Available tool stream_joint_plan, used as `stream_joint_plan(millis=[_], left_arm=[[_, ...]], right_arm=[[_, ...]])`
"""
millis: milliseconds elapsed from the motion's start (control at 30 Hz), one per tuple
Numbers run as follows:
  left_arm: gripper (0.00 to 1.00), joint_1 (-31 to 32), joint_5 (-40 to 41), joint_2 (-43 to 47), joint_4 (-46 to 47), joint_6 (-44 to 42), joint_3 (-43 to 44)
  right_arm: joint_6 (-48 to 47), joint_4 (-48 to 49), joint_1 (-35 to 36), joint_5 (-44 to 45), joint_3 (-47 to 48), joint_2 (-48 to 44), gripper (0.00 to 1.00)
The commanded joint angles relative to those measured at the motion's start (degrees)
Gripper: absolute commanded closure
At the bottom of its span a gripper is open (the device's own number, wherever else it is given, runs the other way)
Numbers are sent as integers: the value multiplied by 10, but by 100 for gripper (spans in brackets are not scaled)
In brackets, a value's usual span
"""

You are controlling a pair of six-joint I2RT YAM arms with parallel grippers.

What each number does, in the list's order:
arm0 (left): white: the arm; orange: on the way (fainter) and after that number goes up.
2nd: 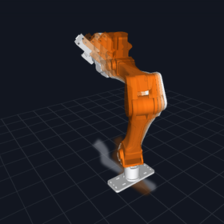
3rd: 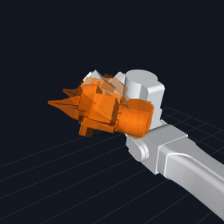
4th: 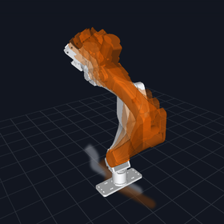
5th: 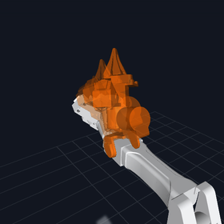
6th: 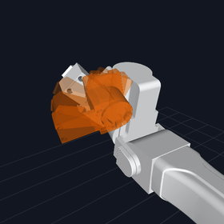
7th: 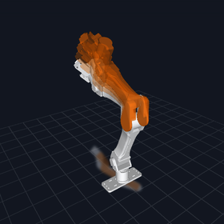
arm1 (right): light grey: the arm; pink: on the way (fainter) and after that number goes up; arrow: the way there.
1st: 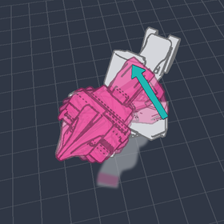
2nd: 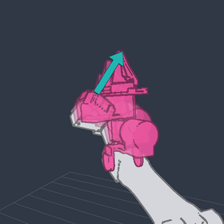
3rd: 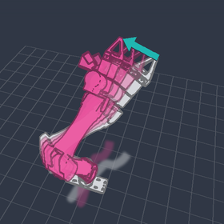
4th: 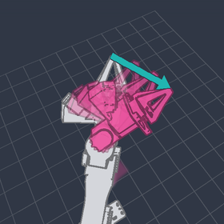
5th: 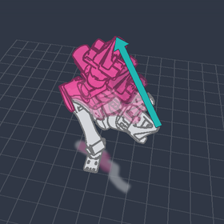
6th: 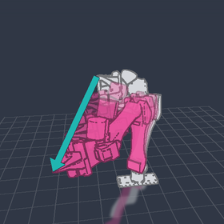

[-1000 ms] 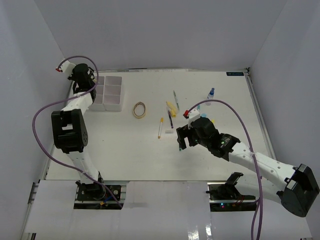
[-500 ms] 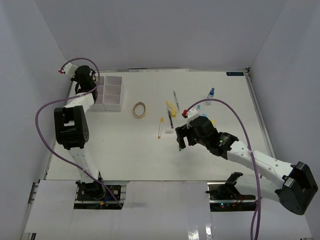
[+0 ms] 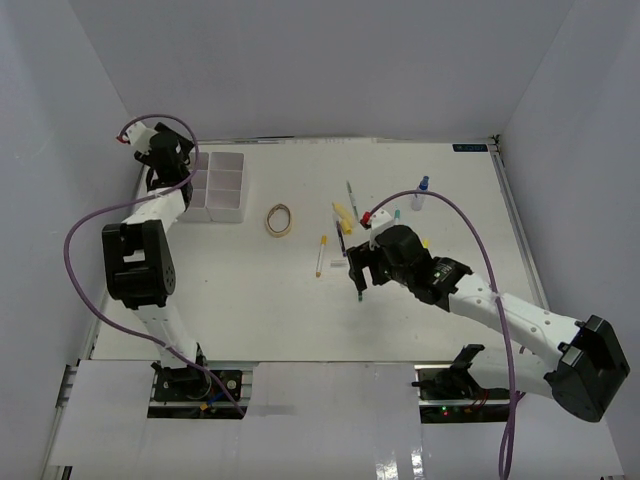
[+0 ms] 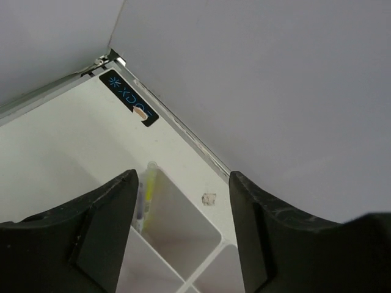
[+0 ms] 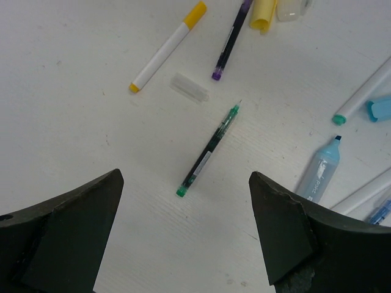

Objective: Sort the stationery into containers
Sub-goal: Place the pen in the storage box, then pick up the pen from the center of the board.

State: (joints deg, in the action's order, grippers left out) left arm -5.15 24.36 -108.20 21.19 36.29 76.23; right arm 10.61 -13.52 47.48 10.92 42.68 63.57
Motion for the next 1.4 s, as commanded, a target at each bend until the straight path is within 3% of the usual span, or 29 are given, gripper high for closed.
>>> stream_joint_plan(millis=[0,67,100,200,367,467,600,900,1200,1367], left_arm=[[27,-1,-52,95,-64,-30,-9],[19,-1,-82,137,-97,-50,-12],[11,-1,-104,151,-112,-60,-18],[2,0,-194,214,-220,-101,-34],[2,0,-314,330,-330,-134,-115],[2,18,-370,372,-344,-126,-193],[2,42,-354,385,-339,-163,-249],[2,42,-396,365,-348,-152,-236],[2,42,-413,360,-350,-138,-237],[2,42,-426,360,-349,-127,-241]], right_arm=[[18,14,-21,-9,56,33,10],[23,1,-36,-9,96,58,10],[22,-6,-55,-11,112,86,10],[15,-21,-93,-34,168,137,7],[6,-32,-144,-41,260,227,0],[0,-34,-160,-40,319,290,10],[-31,-36,-162,-19,396,375,18],[-70,-33,-169,16,540,547,30],[-70,2,-183,17,554,604,43],[-61,7,-194,7,557,628,45]])
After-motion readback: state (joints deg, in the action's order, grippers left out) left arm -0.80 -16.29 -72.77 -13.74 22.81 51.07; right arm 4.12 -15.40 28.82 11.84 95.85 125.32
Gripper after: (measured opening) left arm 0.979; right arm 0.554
